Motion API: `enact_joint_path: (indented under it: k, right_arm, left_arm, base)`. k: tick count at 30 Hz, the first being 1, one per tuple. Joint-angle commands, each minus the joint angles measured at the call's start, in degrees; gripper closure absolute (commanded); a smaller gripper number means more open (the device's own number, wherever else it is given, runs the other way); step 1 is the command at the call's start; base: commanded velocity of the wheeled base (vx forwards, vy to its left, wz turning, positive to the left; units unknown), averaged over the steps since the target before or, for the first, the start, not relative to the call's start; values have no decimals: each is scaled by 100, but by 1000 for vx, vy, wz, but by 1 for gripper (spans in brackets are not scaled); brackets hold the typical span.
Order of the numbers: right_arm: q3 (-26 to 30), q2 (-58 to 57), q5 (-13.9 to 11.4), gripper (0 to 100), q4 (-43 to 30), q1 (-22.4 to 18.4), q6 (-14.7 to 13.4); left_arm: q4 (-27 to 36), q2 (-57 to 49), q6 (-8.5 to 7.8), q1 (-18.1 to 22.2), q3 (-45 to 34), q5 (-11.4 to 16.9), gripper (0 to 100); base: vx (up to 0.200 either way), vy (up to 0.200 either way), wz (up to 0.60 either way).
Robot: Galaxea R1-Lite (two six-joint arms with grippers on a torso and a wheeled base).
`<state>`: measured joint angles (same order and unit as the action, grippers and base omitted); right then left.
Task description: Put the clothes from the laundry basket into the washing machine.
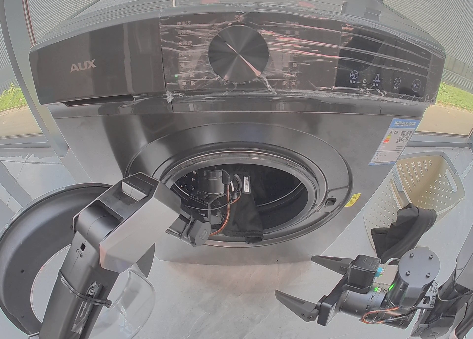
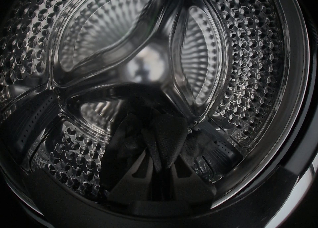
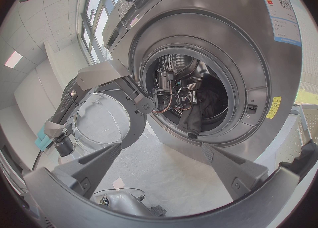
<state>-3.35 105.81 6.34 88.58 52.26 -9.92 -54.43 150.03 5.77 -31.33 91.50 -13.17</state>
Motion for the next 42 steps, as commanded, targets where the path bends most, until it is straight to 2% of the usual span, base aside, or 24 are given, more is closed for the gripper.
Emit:
enact_joint_path:
  k: [1, 4, 5, 11, 12, 15, 19, 20, 37, 38, 42]
  right_arm:
    - [1, 9, -1, 0, 2, 3, -1]
    - [1, 9, -1, 0, 2, 3, -1]
    - [1, 9, -1, 0, 2, 3, -1]
    - [1, 1, -1, 0, 2, 3, -1]
    - [1, 1, -1, 0, 2, 3, -1]
    - [1, 1, -1, 0, 2, 3, -1]
    - [1, 1, -1, 0, 2, 3, -1]
    - [-8, 9, -1, 0, 2, 3, -1]
    - [1, 1, -1, 0, 2, 39, -1]
    - [-8, 1, -1, 0, 2, 39, -1]
    - [-8, 9, -1, 0, 2, 39, -1]
  left_arm:
    - [-41, 26, 30, 13, -27, -2, 100]
    - [-50, 26, 30, 13, -62, -2, 100]
    - [-68, 26, 65, 4, -54, -2, 0]
    - [-120, -114, 109, -66, -423, -2, 0]
    - [-129, -422, 118, -207, -976, 7, 0]
    - [-129, -659, 100, -330, -1688, 112, 0]
    - [-129, -677, 100, -339, -1715, 112, 0]
    - [-156, -747, 47, -462, -2339, 315, 0]
    - [-138, -237, 47, -312, -2172, 429, 0]
    - [-138, -220, 47, -312, -2163, 429, 100]
    - [-138, -211, 47, -321, -2093, 429, 100]
  base:
    - [0, 0, 0]
    - [0, 0, 0]
    - [0, 0, 0]
    - [0, 0, 0]
    - [0, 0, 0]
    - [0, 0, 0]
    - [0, 0, 0]
    - [0, 0, 0]
    - [0, 0, 0]
    - [0, 0, 0]
    - [0, 0, 0]
